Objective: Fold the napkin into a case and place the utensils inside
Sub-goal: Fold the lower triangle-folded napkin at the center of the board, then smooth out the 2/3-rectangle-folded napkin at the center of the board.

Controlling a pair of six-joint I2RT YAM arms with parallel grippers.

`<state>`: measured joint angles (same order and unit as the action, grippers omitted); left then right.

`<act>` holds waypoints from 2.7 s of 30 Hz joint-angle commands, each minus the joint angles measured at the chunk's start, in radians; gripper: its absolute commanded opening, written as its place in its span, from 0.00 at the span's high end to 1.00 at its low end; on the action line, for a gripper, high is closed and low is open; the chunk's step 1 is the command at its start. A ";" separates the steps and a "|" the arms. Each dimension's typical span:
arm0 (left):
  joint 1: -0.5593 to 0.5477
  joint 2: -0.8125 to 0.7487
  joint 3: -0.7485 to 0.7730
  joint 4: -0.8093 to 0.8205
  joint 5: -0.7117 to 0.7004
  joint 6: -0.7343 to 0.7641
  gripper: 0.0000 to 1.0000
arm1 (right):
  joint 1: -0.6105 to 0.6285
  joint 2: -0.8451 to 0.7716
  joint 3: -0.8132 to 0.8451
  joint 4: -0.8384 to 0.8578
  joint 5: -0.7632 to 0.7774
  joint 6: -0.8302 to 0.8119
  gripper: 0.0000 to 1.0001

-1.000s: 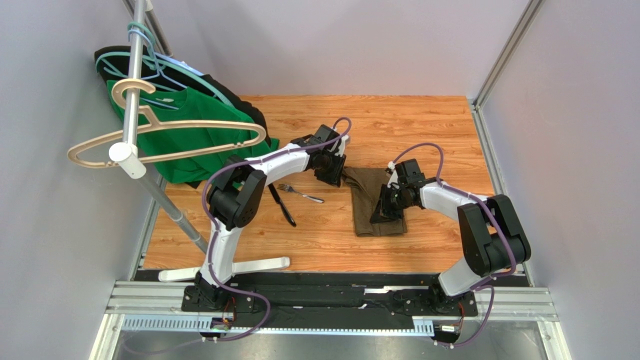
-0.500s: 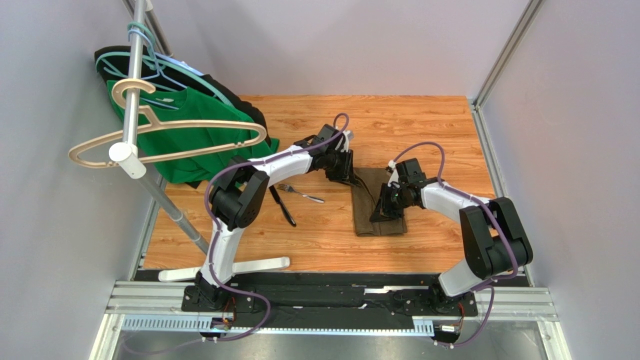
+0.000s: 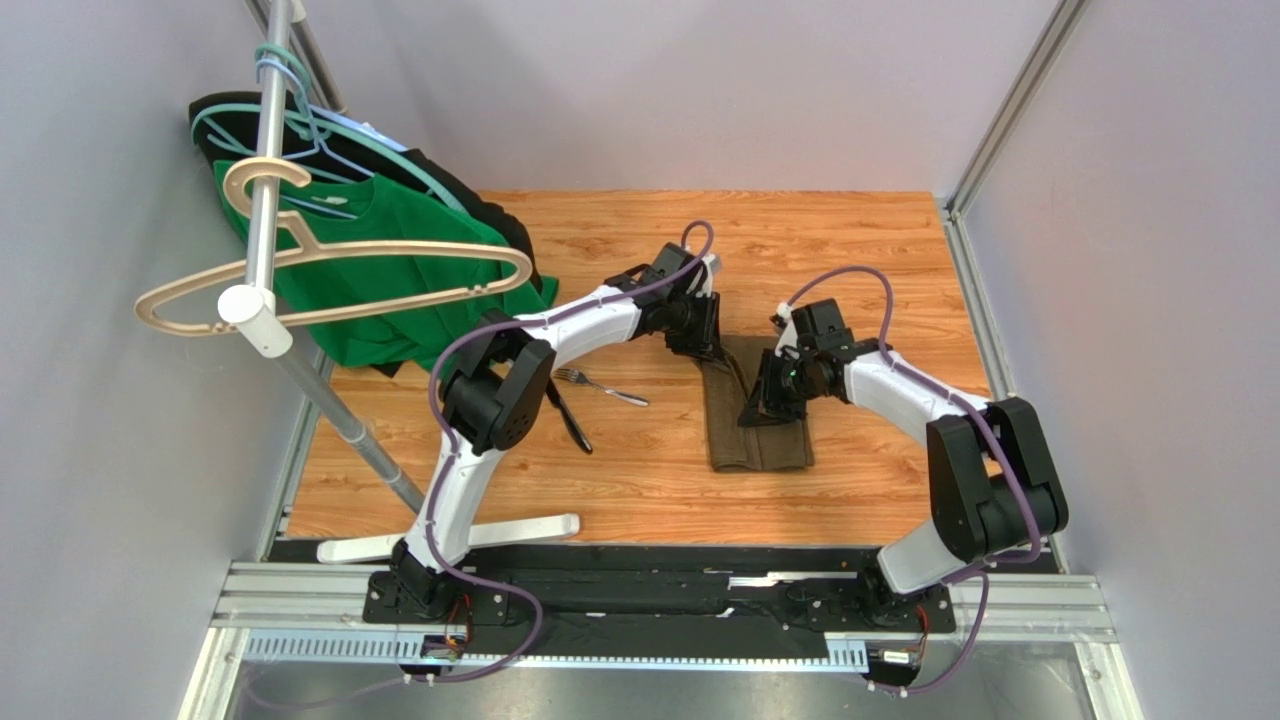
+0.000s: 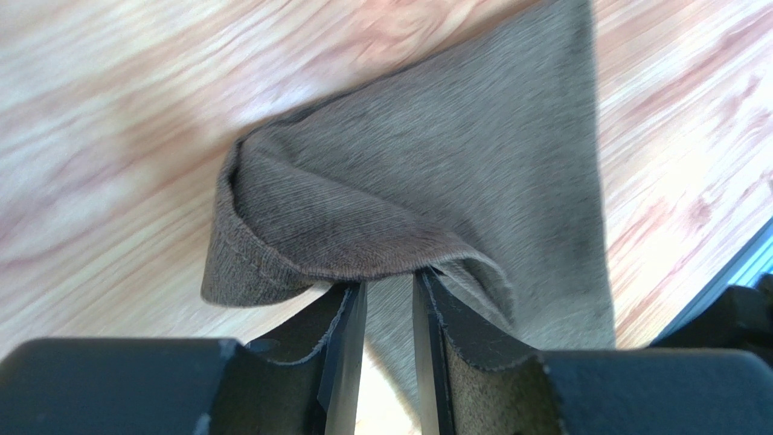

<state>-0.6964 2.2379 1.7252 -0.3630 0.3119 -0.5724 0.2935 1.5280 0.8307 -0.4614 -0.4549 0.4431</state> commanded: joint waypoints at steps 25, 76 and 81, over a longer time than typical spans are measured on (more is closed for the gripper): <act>-0.044 0.144 0.195 0.191 0.038 0.028 0.69 | -0.143 0.242 0.305 0.115 0.140 0.060 1.00; 0.001 0.094 0.290 -0.093 -0.206 0.442 0.51 | -0.174 0.370 0.281 0.187 0.105 0.075 1.00; 0.001 0.141 0.349 -0.080 -0.140 0.410 0.53 | -0.174 0.366 0.283 0.185 0.101 0.077 1.00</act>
<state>-0.6926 2.3589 1.9972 -0.4786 0.1139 -0.1749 0.1230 1.8725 1.0958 -0.2718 -0.3847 0.5274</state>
